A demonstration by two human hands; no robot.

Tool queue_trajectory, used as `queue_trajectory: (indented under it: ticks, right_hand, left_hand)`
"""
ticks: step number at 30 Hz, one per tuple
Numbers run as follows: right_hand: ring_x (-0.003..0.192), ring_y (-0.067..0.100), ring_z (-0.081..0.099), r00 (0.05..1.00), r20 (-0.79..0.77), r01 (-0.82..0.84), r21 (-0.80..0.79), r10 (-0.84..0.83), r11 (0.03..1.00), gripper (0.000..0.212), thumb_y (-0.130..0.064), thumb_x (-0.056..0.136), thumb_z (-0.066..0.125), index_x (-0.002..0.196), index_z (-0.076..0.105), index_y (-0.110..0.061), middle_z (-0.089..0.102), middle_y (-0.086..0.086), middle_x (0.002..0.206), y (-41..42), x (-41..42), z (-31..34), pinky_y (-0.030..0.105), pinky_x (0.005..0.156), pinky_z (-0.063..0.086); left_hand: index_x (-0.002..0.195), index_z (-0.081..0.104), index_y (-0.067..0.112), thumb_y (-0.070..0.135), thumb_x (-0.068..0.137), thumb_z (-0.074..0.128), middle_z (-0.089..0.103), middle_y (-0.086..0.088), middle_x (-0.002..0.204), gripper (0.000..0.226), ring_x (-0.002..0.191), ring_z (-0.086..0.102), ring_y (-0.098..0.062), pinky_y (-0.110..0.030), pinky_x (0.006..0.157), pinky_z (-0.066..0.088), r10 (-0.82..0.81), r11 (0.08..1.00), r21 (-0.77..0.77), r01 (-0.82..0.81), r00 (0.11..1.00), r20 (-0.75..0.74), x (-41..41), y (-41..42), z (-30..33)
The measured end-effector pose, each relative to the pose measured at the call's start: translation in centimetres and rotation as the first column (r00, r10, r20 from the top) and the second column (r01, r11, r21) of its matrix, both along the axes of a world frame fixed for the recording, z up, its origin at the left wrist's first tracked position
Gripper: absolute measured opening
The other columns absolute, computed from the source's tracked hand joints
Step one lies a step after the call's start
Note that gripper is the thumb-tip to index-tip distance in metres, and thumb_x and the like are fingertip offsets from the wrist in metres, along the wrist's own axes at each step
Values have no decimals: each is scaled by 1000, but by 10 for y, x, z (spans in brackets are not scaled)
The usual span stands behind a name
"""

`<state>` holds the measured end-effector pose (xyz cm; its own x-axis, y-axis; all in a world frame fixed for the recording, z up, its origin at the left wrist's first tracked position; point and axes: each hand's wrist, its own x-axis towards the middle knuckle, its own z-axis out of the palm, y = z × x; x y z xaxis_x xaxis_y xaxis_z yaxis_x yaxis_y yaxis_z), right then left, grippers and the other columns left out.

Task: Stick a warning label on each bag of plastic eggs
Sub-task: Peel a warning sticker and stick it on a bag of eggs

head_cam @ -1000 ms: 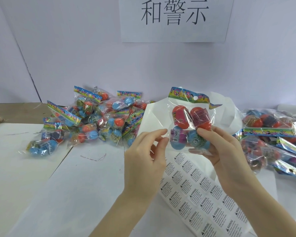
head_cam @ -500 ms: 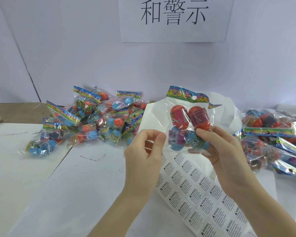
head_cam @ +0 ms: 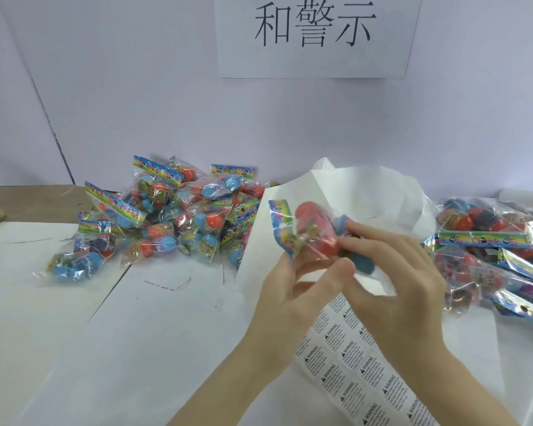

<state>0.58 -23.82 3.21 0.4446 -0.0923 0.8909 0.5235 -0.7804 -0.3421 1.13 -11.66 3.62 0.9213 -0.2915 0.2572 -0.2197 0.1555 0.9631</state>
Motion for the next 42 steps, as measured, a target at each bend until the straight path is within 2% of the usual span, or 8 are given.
queue_trajectory:
  ticks: [4,7,12,15,19,29,35,42]
  right_hand:
    - [94,12,59,976,-109,-204,-180,187,962,38,-34,76,64,108,66,-16,60,-5,116,5,-3,-1,23,83,45]
    - [93,4,62,937,-123,-331,-26,326,943,27,-28,79,63,103,66,-18,64,-10,109,9,-8,0,23,81,49]
    - [79,2,55,966,-133,-178,287,224,941,23,-36,77,61,99,61,-28,63,-15,96,5,-8,9,11,69,42]
    - [84,3,62,793,-373,-217,565,481,796,37,-46,69,68,103,62,-35,69,-15,94,3,-6,11,16,74,45]
    - [72,7,67,559,-334,-329,751,759,573,19,-30,73,70,87,75,-20,72,-2,76,2,-6,12,16,67,50]
    - [49,0,52,592,-379,-233,764,711,602,4,-8,73,58,72,61,-7,58,-5,52,3,-3,11,10,53,43]
    - [65,12,65,558,-379,-274,756,739,594,25,-29,68,66,88,70,-15,70,3,70,0,-5,14,15,62,50]
    - [67,10,64,556,-290,-252,834,779,490,18,-15,60,73,78,76,-17,72,2,74,-3,-4,16,15,62,49]
  left_hand:
    - [105,65,15,27,71,78,73,1,97,39,91,68,-14,-26,81,54,71,969,-226,-101,988,-138,6,5,5]
    - [98,69,11,30,55,76,74,-7,95,48,90,70,-17,-22,76,55,98,937,-310,-164,971,-218,12,12,5]
    - [78,75,14,29,42,77,74,-8,81,38,70,69,-15,-19,61,54,142,930,-294,-219,955,-262,17,16,7]
    - [74,77,18,15,41,86,74,-3,75,34,65,69,-12,-15,57,50,94,955,-253,-154,968,-232,15,18,9]
    - [77,77,21,19,59,75,74,-6,77,18,72,70,-18,-23,66,55,108,968,-206,-143,980,-169,14,18,9]
    - [84,66,14,44,72,72,70,-6,77,33,71,65,-14,-16,60,49,147,983,-96,-154,987,-68,8,11,13]
    - [73,65,16,30,69,76,60,-7,64,18,55,55,-15,-15,49,45,113,992,-46,-115,993,-41,7,14,13]
    - [67,70,16,12,81,66,63,2,59,16,56,56,-9,-14,53,45,129,991,-12,-130,990,-57,12,15,9]
